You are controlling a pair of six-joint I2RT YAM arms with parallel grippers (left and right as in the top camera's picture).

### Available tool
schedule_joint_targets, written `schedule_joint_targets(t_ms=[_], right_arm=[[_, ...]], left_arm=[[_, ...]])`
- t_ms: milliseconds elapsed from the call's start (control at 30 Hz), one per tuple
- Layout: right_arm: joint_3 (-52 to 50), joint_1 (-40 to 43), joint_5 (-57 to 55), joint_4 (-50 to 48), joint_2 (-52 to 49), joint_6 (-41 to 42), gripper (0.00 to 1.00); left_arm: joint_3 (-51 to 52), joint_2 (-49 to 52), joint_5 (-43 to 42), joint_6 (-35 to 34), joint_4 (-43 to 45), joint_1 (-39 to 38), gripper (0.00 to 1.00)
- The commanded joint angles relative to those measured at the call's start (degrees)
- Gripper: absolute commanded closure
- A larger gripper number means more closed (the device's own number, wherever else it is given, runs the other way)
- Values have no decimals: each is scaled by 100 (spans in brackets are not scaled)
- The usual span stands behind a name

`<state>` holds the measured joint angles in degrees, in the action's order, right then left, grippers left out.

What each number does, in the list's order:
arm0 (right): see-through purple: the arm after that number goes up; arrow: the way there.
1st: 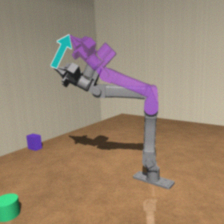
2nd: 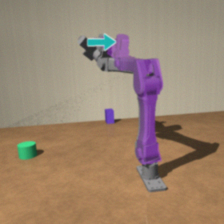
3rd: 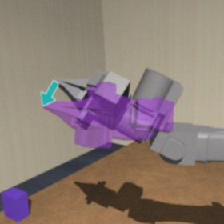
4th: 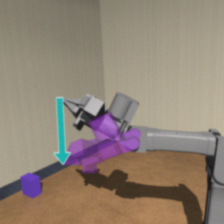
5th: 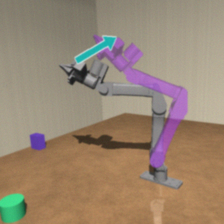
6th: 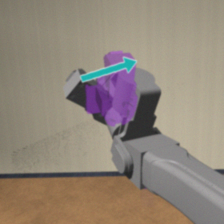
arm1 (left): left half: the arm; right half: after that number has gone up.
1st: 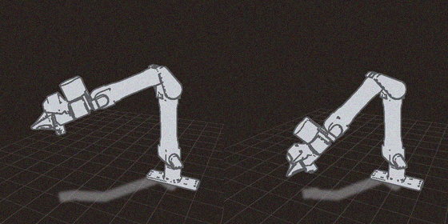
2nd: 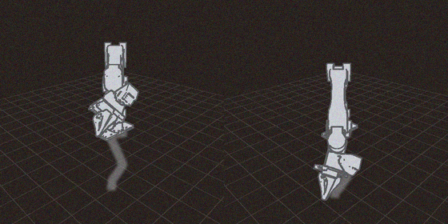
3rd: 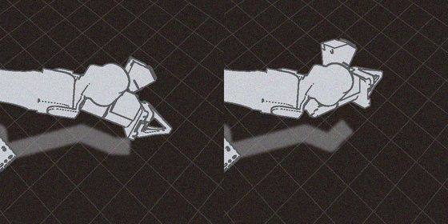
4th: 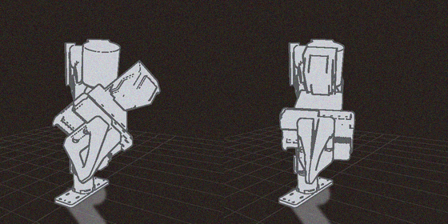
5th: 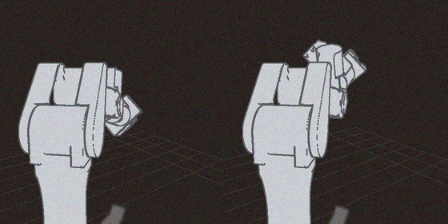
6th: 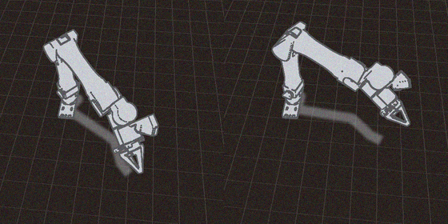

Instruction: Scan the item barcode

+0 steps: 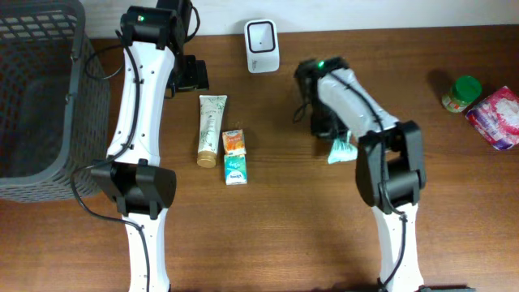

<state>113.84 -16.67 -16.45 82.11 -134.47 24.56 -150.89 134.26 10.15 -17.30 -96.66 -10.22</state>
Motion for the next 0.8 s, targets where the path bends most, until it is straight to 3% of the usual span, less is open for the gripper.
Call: schedule_joint_targets(t_ms=[0,100,233,367,467,500,600,767], right_arm=[[682,267,2002,197,20,-929,88],[739,627,4717,17,4,-1985,82],[-13,876,6968,-623,4,-2481,82],[-1182,1049,8290,-1679,4,-2516,82],[-1875,1314,8306,-2028,4,-2496,81],[-2094,1416,8199,-2184,4,-2441,74],[-2133,1749,6352,-2070,50,-1655,62],[-1196,2083,4461,-887,304,-1591,50]], left_arm=[[7,-44,81,68,-4,-11,1],[7,-46,81,68,-4,-11,1],[7,-44,81,68,-4,-11,1],[7,-44,79,68,-4,-11,1],[7,-44,81,68,-4,-11,1],[7,-44,79,68,-4,-11,1],[7,-44,81,68,-4,-11,1],[7,-44,81,68,-4,-11,1]])
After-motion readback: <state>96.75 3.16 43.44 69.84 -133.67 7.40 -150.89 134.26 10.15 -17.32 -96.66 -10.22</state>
